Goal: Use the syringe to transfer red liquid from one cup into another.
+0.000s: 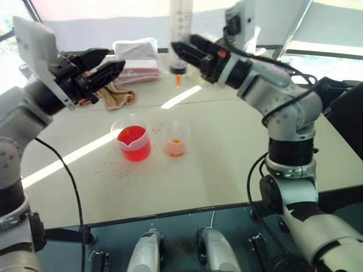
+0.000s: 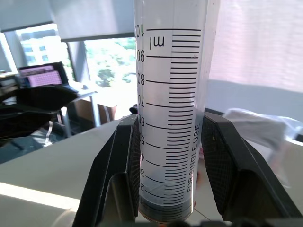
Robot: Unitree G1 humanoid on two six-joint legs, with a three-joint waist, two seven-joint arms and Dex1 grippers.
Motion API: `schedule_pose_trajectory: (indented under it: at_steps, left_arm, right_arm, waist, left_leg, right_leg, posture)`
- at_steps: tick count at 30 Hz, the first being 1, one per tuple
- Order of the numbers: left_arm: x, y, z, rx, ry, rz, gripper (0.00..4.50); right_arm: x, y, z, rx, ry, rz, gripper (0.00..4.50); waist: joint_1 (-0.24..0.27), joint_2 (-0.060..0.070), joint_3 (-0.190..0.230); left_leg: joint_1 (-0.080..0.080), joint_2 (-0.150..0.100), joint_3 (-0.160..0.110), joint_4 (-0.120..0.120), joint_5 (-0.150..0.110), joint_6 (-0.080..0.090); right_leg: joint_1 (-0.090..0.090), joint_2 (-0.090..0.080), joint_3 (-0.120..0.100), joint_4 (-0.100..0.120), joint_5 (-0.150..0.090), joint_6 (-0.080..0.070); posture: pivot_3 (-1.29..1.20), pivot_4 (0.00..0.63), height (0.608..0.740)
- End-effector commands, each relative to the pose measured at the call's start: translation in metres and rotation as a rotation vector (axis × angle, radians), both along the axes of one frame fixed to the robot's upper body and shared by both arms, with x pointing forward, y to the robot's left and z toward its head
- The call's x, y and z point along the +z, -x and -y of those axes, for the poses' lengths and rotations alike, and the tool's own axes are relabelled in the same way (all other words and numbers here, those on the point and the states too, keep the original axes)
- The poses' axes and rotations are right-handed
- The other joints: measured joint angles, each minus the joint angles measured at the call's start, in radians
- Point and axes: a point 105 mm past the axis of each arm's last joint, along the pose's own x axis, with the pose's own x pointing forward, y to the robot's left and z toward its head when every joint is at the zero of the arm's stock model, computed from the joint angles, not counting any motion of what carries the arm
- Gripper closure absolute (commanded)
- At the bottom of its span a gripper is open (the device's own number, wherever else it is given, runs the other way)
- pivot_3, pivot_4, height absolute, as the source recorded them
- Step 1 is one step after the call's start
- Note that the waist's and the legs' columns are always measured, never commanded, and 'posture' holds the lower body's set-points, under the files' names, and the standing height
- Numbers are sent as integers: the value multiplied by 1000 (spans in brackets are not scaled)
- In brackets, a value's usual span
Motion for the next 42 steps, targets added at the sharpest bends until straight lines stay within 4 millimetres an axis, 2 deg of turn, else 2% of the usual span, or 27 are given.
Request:
schedule_pose_trajectory:
  at_steps: [1,5,9,14,17,26,34,42]
  left_arm:
    - [31,14,-10,3,32,71,1980]
    - [44,20,-17,6,116,58,1980]
    - [52,31,-16,-15,155,39,1980]
    - [42,34,-16,22,114,1,1980]
    - [35,34,-17,47,102,-14,1980]
    - [15,35,-18,59,75,-69,1980]
    - [7,29,-15,69,78,-94,1980]
    - [-8,26,-10,44,62,-170,1980]
  right_arm:
    - [3,23,-24,163,-34,80,3176]
    - [-8,24,-43,226,-44,64,3176]
    - [-30,22,-63,272,-9,28,3176]
    - [-63,18,-82,303,45,-37,3176]
    - [-71,17,-89,311,50,-44,3176]
    - [-89,0,-99,274,75,-31,3176]
    - [-104,0,-105,274,93,-34,3176]
    - [-106,-2,-107,268,99,-32,3176]
  waist:
    - [-1,0,0]
    - [1,0,0]
    - [0,0,0]
    - [0,0,0]
    - [-1,0,0]
    - [-2,0,0]
    - [-2,0,0]
    - [-3,0,0]
  left_leg:
    - [0,0,0,0,0,0]
    - [0,0,0,0,0,0]
    - [0,0,-3,0,0,0]
    - [0,0,-2,0,0,-1]
    - [0,0,-2,0,0,-2]
    - [0,0,-2,0,0,-6]
    - [0,0,-1,-1,-1,-7]
    - [0,1,-1,-1,-1,-8]
  right_leg:
    - [0,0,0,0,0,0]
    - [0,-1,0,0,0,0]
    - [0,-1,0,0,0,0]
    - [0,-1,0,0,0,-1]
    - [-1,-1,1,0,0,-1]
    - [-1,-2,1,0,1,-2]
    - [-2,-2,1,0,1,-2]
    - [-2,-2,1,0,1,-2]
  posture:
    - [0,150,740]
    - [0,150,740]
    - [0,150,740]
    - [0,150,740]
    - [0,150,740]
    - [0,150,740]
    - [0,150,740]
    - [0,150,740]
